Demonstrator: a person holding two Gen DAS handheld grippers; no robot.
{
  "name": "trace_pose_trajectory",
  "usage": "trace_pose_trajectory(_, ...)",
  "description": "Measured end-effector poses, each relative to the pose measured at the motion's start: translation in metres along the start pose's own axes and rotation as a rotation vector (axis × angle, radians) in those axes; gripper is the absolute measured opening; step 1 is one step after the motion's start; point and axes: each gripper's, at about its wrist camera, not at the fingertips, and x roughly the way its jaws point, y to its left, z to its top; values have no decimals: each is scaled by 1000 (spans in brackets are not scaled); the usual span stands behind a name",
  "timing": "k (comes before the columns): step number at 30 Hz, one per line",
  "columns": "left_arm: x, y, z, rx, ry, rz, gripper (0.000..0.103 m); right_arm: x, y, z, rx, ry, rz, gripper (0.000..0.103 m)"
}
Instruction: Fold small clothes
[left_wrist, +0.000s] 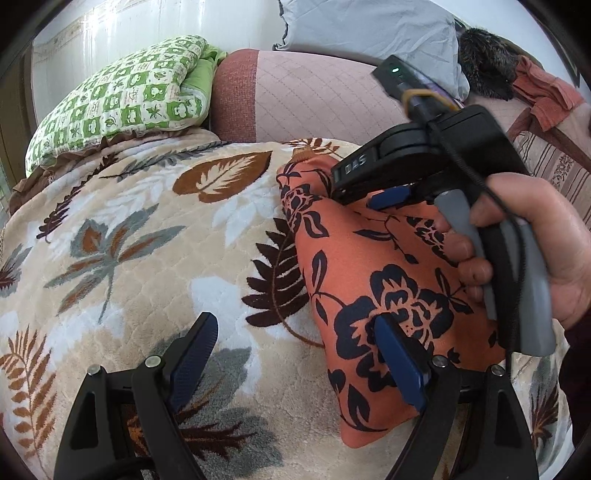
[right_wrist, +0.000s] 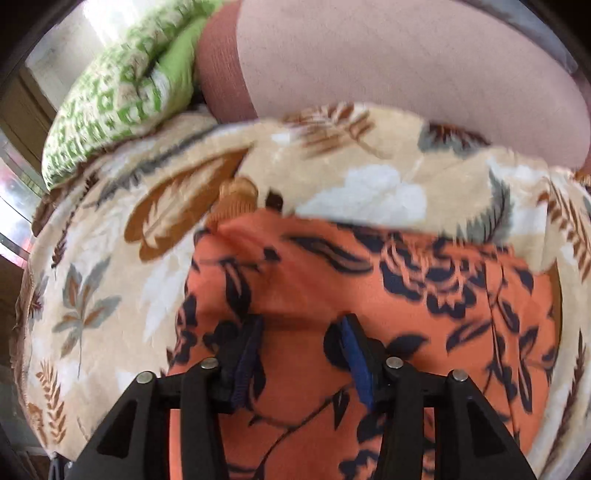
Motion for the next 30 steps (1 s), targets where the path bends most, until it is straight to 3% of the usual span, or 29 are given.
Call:
trace_pose_trajectory(5,-1,-3,-1,10,-5,8,87,-29,-17,-18,69,-12,77,52)
trace_pose_trajectory(8,-2,-3,-1,10,-6,11,87,-54,-26,-31,103,-67,123,52)
trace_pose_trajectory(20,-5,-3,0,4,-10,8,87,-137,-57,-97,145,-208,114,55)
trace_pose_trajectory(23,-9,0,2,-8,-24,-11,87,-148,-72,-109,210,-235,139,56)
trace_pose_trajectory(25,-12,2,5,-14,-37,-21,87,-155,-84,-117,254,-268,133,64)
trace_pose_trajectory(30,-15,5,11,-17,-54,-26,87,-156,-106,-129,359,-296,137,64)
